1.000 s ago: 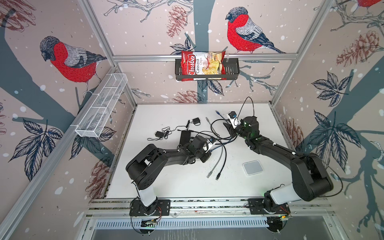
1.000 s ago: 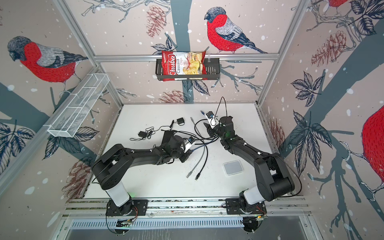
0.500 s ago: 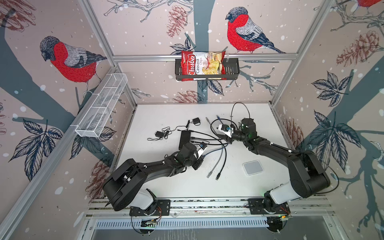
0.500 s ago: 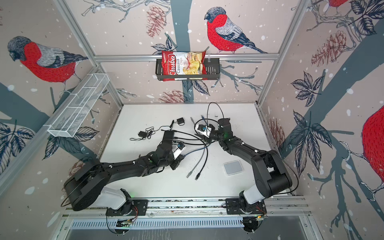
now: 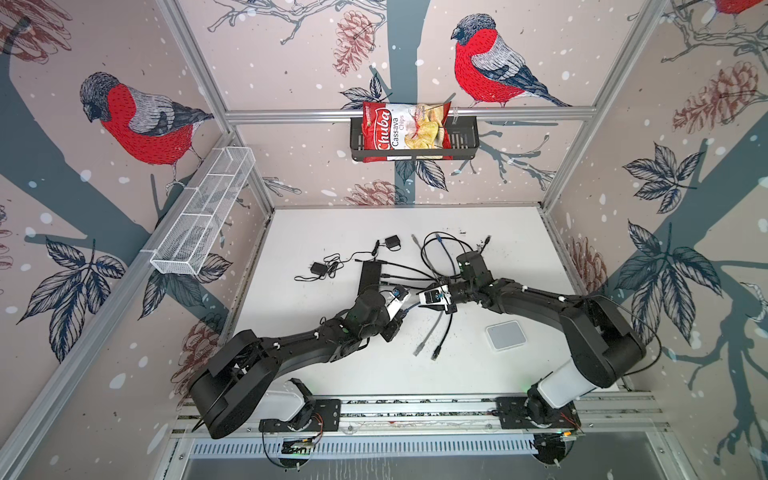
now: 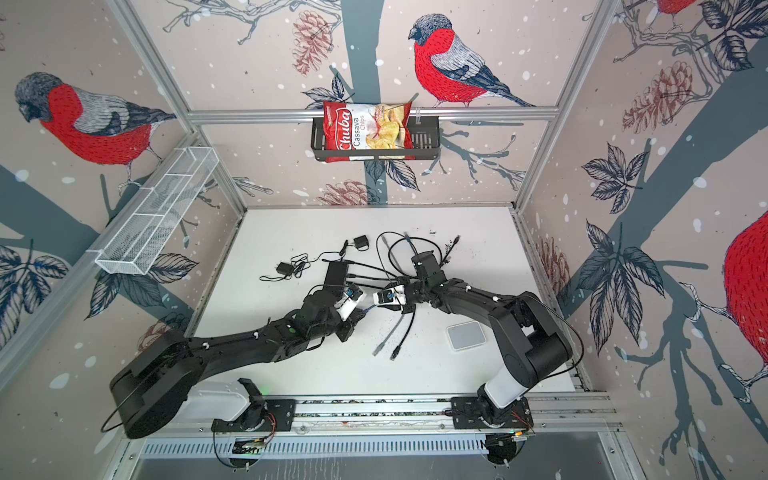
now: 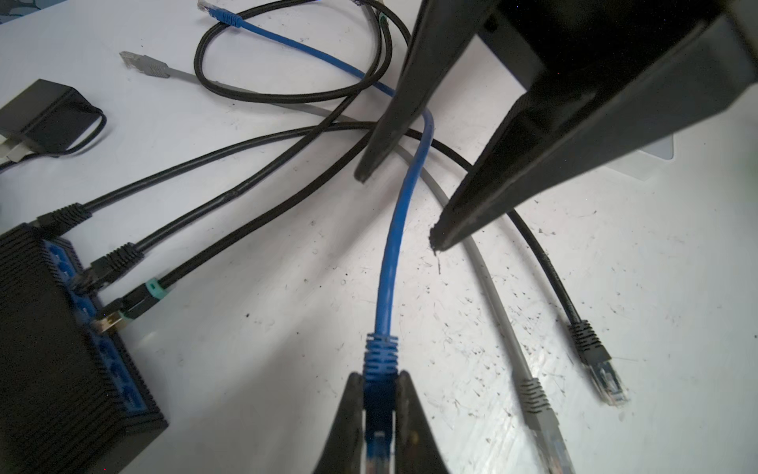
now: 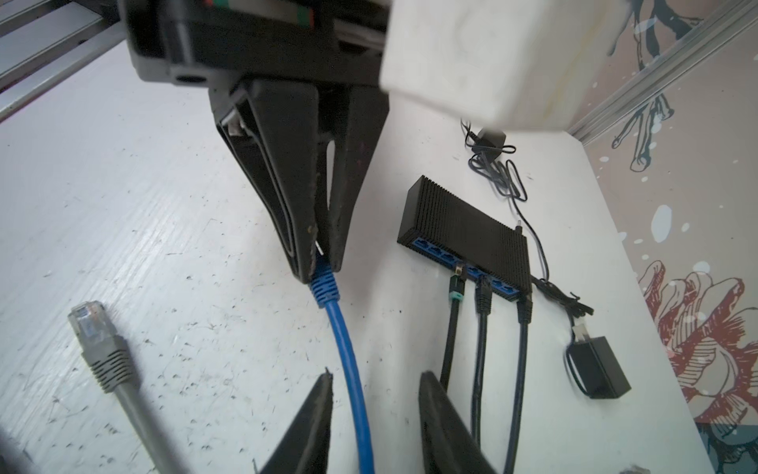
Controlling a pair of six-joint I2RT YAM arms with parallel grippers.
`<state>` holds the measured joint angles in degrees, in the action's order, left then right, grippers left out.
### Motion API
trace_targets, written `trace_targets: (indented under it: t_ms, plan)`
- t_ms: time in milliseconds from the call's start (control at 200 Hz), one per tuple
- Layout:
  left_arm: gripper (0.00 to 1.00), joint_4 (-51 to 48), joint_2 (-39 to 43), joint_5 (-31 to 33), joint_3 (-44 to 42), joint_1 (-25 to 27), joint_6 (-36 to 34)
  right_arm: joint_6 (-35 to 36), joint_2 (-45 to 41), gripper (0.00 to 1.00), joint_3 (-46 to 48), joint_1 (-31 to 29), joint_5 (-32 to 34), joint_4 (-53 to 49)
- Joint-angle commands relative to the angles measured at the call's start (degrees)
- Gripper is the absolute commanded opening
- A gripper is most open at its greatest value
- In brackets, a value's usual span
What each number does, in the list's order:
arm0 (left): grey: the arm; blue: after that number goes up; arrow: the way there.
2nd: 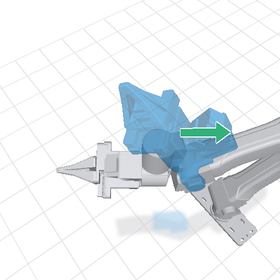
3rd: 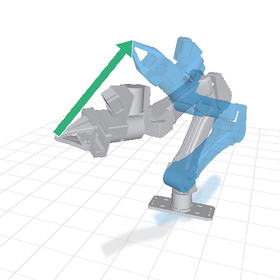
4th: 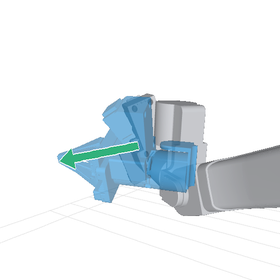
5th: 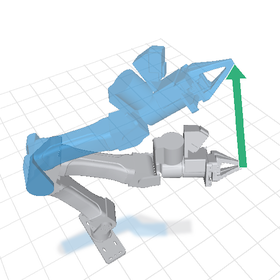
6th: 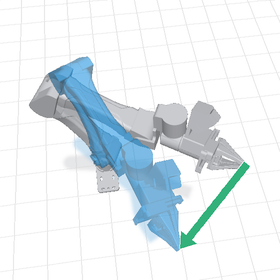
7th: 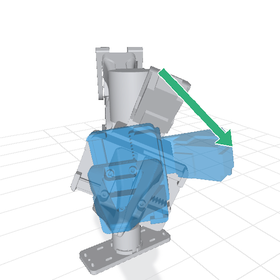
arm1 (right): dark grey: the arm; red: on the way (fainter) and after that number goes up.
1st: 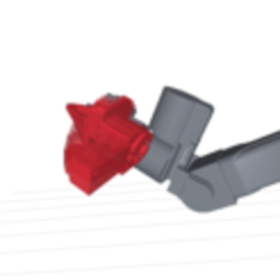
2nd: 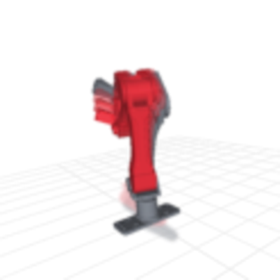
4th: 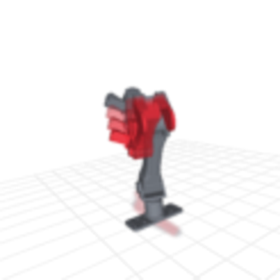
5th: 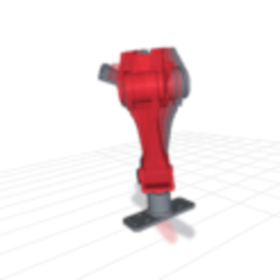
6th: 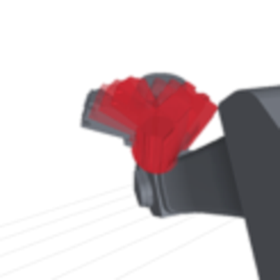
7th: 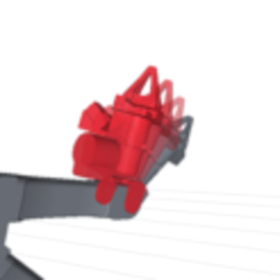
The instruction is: Insert the plug into the switch port
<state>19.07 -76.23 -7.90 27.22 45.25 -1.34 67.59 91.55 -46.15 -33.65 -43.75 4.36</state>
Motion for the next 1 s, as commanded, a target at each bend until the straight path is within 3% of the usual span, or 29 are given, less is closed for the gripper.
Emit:
trace_targets:
  t_ms: [0,390,680,775,946,996]
  plan:
    - [0.02,3.5,0.6,-1.0,-0.3,0.2,-0.5,1.1,0.6,0.36,-0.6,-1.4,2.8,-0.8]
    - [0.03,4.9,1.0,-1.6,-0.6,0.2,-2.6,1.7,4.1,0.29,-3.7,-5.3,6.3,-0.9]
    - [0.06,5.9,1.0,-0.1,-0.7,0.2,-3.1,1.3,4.6,0.03,-4.1,-6.0,6.6,-0.5]
    - [0.17,6.4,1.2,2.3,-1.0,0.2,-1.2,-0.1,4.5,0.02,-3.4,-6.0,8.3,1.4]
    - [0.54,7.9,3.6,6.6,-3.5,0.1,-0.9,-1.7,4.5,0.02,-2.7,-5.6,11.3,2.1]
    - [0.6,8.7,4.6,7.2,-4.7,0.1,-1.8,-2.4,4.3,0.02,-2.6,-5.3,11.8,2.2]
